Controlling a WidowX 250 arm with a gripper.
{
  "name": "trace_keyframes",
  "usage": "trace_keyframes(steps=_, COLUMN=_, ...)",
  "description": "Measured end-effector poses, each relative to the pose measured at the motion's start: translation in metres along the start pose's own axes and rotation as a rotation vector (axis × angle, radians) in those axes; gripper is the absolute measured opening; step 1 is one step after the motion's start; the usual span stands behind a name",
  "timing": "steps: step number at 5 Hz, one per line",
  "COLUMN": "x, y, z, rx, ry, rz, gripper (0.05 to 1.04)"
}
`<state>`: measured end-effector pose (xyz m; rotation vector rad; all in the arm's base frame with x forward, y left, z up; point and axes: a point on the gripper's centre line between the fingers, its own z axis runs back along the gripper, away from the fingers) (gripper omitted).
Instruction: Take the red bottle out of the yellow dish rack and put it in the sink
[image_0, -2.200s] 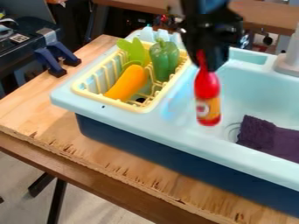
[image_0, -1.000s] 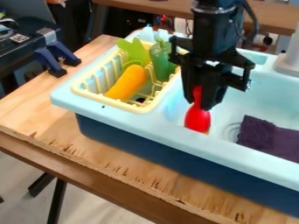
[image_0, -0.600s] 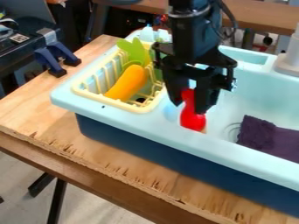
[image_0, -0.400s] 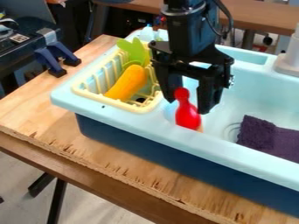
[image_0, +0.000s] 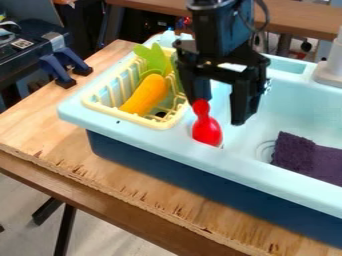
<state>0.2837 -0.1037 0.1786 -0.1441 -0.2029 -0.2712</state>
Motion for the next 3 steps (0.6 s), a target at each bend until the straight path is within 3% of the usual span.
trace_keyframes(steps=2, x=0.019, y=-0.007, z=0.023, rx=0.028, ry=-0.058, rz=-0.051, gripper=1.003)
trace_keyframes(steps=3, x=0.035, y=-0.013, z=0.027, rx=0.053, ry=-0.033, rz=-0.083, gripper=1.003)
